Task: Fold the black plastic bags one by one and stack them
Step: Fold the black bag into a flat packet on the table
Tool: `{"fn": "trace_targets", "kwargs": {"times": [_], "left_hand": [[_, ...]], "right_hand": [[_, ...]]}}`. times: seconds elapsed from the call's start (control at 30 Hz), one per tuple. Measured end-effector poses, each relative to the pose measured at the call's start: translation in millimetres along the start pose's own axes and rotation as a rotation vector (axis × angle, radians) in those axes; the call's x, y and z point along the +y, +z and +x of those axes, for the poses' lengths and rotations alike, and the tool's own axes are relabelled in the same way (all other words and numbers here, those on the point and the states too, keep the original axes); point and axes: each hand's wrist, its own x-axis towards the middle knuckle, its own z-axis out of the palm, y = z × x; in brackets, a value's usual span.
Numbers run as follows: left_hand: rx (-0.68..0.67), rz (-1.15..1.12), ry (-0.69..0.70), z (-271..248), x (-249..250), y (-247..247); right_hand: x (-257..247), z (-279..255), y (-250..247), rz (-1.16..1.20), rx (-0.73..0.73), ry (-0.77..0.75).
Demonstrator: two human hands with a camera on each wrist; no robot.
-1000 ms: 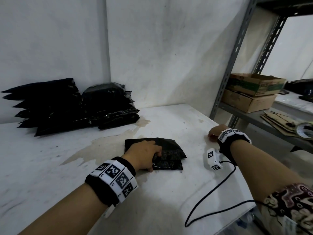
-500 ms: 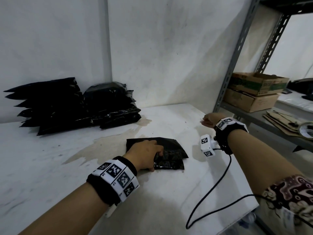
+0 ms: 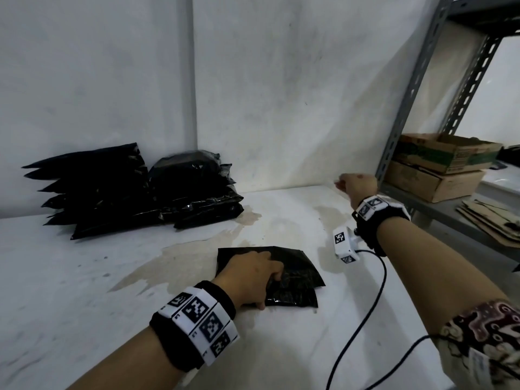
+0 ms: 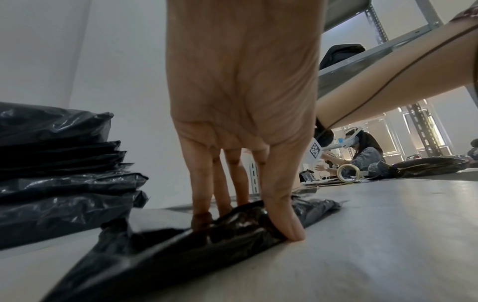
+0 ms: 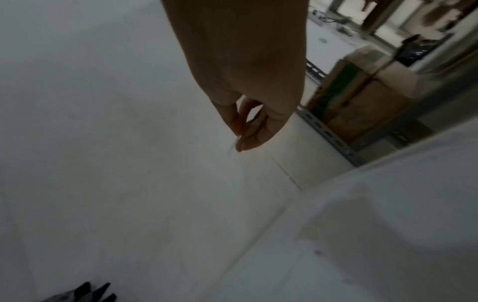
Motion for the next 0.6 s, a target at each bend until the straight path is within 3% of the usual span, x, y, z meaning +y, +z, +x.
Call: {"fn": "trace_targets", "kwargs": {"times": [0.1, 0.6], "left_hand": [[-0.023, 0.004, -0.002, 1.7, 1.9, -2.6], [-0.033, 0.076, 0.026, 6.2, 1.3, -1.3]], "right_hand": [[-16.7, 1.7, 20.0, 0.127, 0.024, -0.060], [-31.3, 11.1, 47.1, 0.211, 0.096, -0.304]]}}
